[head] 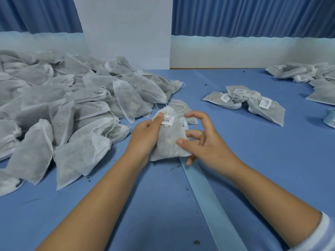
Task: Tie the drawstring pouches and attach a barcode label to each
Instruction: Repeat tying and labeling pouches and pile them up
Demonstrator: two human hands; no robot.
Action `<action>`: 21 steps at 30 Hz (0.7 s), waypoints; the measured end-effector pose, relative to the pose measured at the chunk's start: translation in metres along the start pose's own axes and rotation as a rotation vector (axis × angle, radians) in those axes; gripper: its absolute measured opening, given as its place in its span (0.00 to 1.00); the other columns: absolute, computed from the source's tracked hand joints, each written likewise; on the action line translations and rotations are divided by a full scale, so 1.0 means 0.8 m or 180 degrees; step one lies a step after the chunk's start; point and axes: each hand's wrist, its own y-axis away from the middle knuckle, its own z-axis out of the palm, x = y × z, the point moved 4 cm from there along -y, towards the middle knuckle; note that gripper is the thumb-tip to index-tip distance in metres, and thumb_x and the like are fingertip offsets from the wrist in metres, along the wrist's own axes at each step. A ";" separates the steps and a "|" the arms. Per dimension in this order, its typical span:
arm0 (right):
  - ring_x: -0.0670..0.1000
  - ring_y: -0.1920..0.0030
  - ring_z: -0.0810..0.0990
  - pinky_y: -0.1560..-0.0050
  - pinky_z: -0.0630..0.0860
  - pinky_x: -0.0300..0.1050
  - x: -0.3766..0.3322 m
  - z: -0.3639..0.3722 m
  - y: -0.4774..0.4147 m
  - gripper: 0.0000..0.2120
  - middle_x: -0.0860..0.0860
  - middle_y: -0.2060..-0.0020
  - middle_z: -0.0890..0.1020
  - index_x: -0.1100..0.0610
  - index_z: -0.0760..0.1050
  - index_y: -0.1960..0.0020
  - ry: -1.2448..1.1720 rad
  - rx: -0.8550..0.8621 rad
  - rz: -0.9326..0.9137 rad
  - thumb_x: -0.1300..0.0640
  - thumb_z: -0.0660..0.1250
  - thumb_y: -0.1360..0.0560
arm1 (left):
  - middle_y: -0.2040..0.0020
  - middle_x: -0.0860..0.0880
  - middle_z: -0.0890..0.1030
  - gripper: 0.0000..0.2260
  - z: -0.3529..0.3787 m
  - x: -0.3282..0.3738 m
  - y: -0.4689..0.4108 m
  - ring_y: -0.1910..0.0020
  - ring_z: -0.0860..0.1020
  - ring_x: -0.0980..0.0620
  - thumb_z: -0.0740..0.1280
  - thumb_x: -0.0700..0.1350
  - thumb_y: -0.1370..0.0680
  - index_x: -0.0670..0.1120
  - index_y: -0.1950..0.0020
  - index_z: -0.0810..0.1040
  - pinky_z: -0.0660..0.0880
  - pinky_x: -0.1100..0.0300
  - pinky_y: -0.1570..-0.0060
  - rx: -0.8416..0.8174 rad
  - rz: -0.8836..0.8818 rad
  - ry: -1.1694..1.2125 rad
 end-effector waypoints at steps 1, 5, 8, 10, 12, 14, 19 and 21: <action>0.51 0.64 0.79 0.68 0.79 0.44 -0.001 -0.001 -0.001 0.16 0.51 0.61 0.83 0.49 0.68 0.43 -0.0051 0.0102 -0.0052 0.63 0.69 0.24 | 0.57 0.53 0.87 0.19 0.000 0.001 0.000 0.54 0.84 0.51 0.64 0.63 0.22 0.49 0.55 0.84 0.78 0.54 0.52 -0.0057 -0.0040 0.0015; 0.47 0.61 0.76 0.64 0.78 0.40 -0.001 -0.015 -0.003 0.06 0.53 0.63 0.80 0.55 0.76 0.56 -0.0022 0.0445 0.0062 0.64 0.70 0.24 | 0.61 0.48 0.83 0.27 -0.005 0.007 -0.002 0.64 0.81 0.51 0.56 0.65 0.20 0.43 0.58 0.79 0.78 0.58 0.63 -0.0212 -0.0149 0.0367; 0.43 0.55 0.81 0.53 0.80 0.42 -0.006 -0.031 -0.006 0.08 0.48 0.54 0.83 0.52 0.80 0.50 -0.0417 0.1054 -0.0204 0.65 0.68 0.23 | 0.64 0.48 0.79 0.21 -0.011 0.008 -0.009 0.75 0.76 0.54 0.58 0.58 0.18 0.42 0.57 0.79 0.74 0.64 0.75 -0.0031 -0.0302 0.0521; 0.45 0.42 0.80 0.44 0.79 0.44 -0.010 -0.043 -0.007 0.15 0.49 0.39 0.79 0.45 0.78 0.42 -0.1090 0.1408 -0.0413 0.63 0.66 0.22 | 0.65 0.49 0.75 0.17 -0.013 0.008 -0.012 0.77 0.72 0.54 0.59 0.52 0.17 0.42 0.56 0.78 0.71 0.66 0.78 0.0054 -0.0363 0.0614; 0.49 0.32 0.74 0.42 0.79 0.44 -0.011 -0.047 -0.006 0.20 0.50 0.33 0.72 0.38 0.76 0.40 -0.1335 0.1437 -0.0331 0.63 0.66 0.22 | 0.65 0.49 0.74 0.12 -0.015 0.008 -0.014 0.74 0.70 0.52 0.60 0.49 0.18 0.43 0.56 0.76 0.68 0.65 0.78 0.0099 -0.0313 0.0565; 0.47 0.32 0.73 0.41 0.79 0.44 -0.005 -0.043 -0.006 0.21 0.48 0.34 0.73 0.38 0.77 0.40 -0.1009 0.1283 -0.0129 0.64 0.65 0.22 | 0.63 0.48 0.75 0.09 -0.021 0.006 -0.016 0.70 0.72 0.50 0.62 0.46 0.19 0.43 0.57 0.76 0.71 0.63 0.73 0.0209 0.0029 0.0103; 0.43 0.40 0.79 0.38 0.77 0.47 0.000 -0.027 -0.006 0.17 0.42 0.48 0.84 0.49 0.81 0.46 -0.0079 0.0974 -0.0129 0.69 0.64 0.23 | 0.60 0.56 0.78 0.07 -0.036 0.018 -0.004 0.60 0.75 0.52 0.64 0.48 0.21 0.47 0.55 0.77 0.68 0.58 0.63 0.0808 0.1301 -0.1888; 0.43 0.42 0.80 0.39 0.76 0.44 0.000 -0.024 -0.005 0.14 0.43 0.48 0.84 0.51 0.81 0.49 0.0248 0.0873 -0.0174 0.68 0.65 0.23 | 0.56 0.53 0.78 0.06 -0.040 0.027 0.001 0.57 0.75 0.50 0.63 0.47 0.20 0.47 0.53 0.78 0.66 0.57 0.62 0.1092 0.1628 -0.2404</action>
